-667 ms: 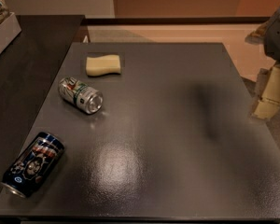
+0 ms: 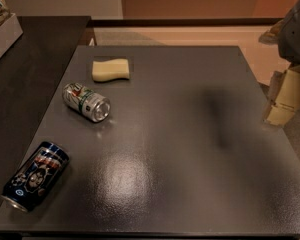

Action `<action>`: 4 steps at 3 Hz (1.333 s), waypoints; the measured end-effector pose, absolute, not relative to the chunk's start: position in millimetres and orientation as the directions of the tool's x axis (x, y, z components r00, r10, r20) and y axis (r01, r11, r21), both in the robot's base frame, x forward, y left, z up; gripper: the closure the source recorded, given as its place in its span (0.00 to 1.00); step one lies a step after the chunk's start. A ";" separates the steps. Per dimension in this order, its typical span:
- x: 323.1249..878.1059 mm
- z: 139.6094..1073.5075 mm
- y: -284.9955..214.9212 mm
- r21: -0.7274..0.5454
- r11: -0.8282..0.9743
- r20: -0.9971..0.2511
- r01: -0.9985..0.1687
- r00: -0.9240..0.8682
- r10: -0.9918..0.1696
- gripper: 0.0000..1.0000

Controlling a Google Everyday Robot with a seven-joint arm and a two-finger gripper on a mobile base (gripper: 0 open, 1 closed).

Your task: Place 7up can upright

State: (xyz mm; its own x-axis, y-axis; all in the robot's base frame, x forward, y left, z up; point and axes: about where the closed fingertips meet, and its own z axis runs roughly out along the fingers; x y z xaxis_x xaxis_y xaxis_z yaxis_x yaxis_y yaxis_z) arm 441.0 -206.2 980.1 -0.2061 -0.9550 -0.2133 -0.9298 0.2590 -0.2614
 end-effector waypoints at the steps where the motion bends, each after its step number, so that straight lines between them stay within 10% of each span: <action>1: 452.4 984.6 -179.3 -0.269 0.247 -0.237 -0.931 -0.185 -0.954 0.00; 4: 511.0 951.0 -66.4 -0.165 0.282 -0.217 -0.945 -0.245 -0.945 0.00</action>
Offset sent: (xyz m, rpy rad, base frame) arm 0.0601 0.1007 -0.0111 0.0407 0.0543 -0.0109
